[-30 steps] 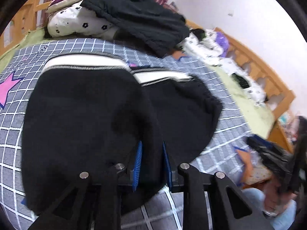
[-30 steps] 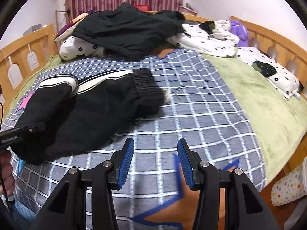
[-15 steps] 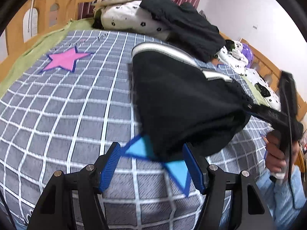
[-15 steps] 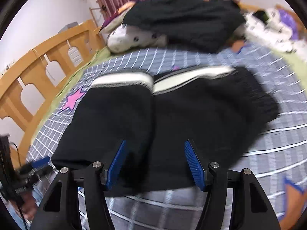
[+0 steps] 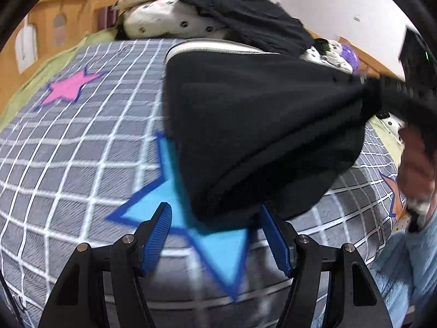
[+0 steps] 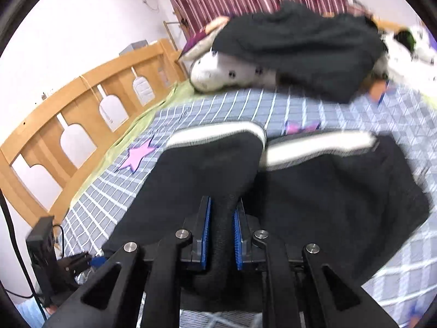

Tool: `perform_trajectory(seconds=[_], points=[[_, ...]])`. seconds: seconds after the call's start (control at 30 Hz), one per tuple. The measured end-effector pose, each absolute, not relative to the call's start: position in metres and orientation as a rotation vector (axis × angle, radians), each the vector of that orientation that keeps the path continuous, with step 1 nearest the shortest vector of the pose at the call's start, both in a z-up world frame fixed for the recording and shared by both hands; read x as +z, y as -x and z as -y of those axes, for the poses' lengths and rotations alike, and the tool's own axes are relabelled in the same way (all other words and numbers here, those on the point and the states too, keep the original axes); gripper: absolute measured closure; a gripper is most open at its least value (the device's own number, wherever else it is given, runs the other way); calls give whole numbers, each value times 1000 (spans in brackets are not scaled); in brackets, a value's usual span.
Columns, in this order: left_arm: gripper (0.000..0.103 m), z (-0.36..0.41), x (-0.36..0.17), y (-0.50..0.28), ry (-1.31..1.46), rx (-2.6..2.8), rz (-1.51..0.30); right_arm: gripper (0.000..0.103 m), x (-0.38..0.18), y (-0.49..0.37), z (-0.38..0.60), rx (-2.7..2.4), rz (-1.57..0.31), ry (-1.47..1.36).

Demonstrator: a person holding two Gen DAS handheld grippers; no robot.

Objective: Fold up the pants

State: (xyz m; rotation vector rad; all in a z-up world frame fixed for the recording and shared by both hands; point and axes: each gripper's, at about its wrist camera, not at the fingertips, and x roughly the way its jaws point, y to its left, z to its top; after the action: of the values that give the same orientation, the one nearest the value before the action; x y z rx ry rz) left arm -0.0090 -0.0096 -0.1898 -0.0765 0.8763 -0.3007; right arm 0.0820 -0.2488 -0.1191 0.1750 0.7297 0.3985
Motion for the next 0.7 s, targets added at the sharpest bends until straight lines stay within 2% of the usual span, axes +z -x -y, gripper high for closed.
perform_trajectory(seconds=[0.33, 0.4, 0.47, 0.53, 0.57, 0.63, 0.7], points=[[36, 58, -188, -3, 94, -313, -847, 90, -64, -73, 353, 192, -527, -97], [36, 70, -189, -3, 60, -327, -845, 90, -74, -70, 386, 114, -522, -134], [40, 81, -196, -5, 31, -341, -876, 90, -105, -79, 409, 36, -612, -138], [56, 83, -201, -5, 24, -331, -889, 89, -141, -85, 422, -20, -705, -138], [59, 82, -201, -3, 32, -345, -885, 89, -159, -87, 426, -21, -741, -138], [76, 81, -201, 0, 35, -369, -895, 89, -172, -85, 429, -23, -745, -166], [83, 84, -199, 2, 22, -378, -901, 88, -167, -85, 428, -21, -739, -180]])
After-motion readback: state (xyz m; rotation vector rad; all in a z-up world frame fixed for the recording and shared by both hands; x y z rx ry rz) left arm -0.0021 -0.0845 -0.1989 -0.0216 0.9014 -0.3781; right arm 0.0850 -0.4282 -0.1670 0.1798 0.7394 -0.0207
